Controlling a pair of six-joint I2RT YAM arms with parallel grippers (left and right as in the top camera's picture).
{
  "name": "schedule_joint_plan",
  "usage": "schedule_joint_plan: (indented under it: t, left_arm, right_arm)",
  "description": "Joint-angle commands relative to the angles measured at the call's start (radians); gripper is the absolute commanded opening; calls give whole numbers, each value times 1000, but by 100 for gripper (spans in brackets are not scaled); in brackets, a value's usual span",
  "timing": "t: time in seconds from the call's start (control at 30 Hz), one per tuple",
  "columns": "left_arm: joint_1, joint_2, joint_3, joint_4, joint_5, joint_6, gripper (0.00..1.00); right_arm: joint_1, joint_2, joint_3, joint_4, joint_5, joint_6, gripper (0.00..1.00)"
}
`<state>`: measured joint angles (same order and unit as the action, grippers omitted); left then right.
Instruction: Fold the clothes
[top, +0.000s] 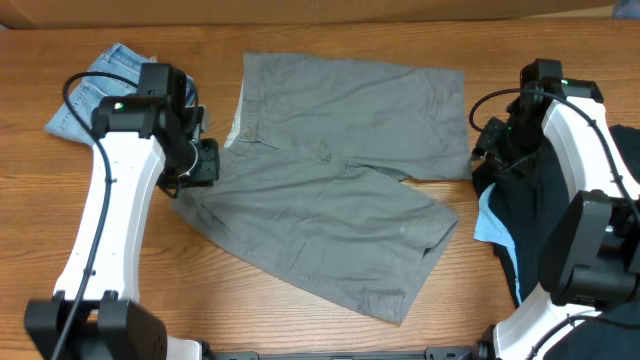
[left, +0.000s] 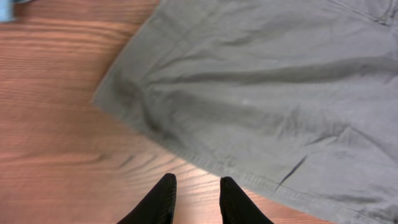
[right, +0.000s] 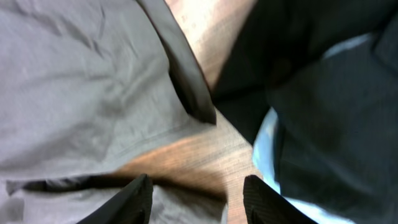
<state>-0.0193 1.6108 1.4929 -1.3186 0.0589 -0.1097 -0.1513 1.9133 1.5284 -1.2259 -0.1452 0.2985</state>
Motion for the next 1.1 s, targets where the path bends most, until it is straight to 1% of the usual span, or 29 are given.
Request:
schedule_joint_plan:
  t: [0.0, 0.07, 0.2, 0.27, 0.33, 0.43, 0.5, 0.63, 0.7, 0.87, 0.93, 1.0, 1.07]
  left_arm:
    - [-1, -103, 13, -22, -92, -70, 26]
    - [-1, -146, 13, -32, -117, -100, 27]
    - [-1, -202, 13, -40, -132, -119, 33]
    - [-1, -206, 13, -59, -167, -185, 32]
    - [-1, -206, 12, -69, -186, -215, 30]
    - [-1, -209, 10, -77, -189, -240, 27]
    - [-1, -214, 10, -86, -190, -247, 27]
    - [-1, -232, 10, -101, -201, -245, 31]
    - [-1, -232, 10, -103, -200, -242, 35]
    - [-1, -231, -18, -80, -196, -232, 43]
    - [-1, -231, -49, -60, -195, -226, 45]
    - [-1, -231, -98, -33, -194, -226, 45]
    - [-1, -231, -154, -2, -192, -227, 45]
  right_arm:
    - [-5, -92, 0, -34, -20, -6, 51]
    - [0, -137, 0, -65, -60, -18, 52]
    - [3, -220, -5, -124, -105, -17, 59]
    - [4, -251, -14, -145, -104, -17, 61]
    - [4, -266, -34, -154, -108, -17, 61]
    - [6, -285, -94, -176, -127, -18, 61]
    - [6, -308, -167, -161, -142, -18, 61]
    - [6, -358, -341, -70, -208, -12, 62]
    - [6, -367, -421, -10, -232, -2, 62]
    - [6, -367, -581, 182, -235, 112, 67]
    - [6, -367, -628, 268, -235, 155, 68]
    - [6, -366, -654, 326, -236, 189, 63]
    - [6, -366, -657, 369, -235, 194, 43]
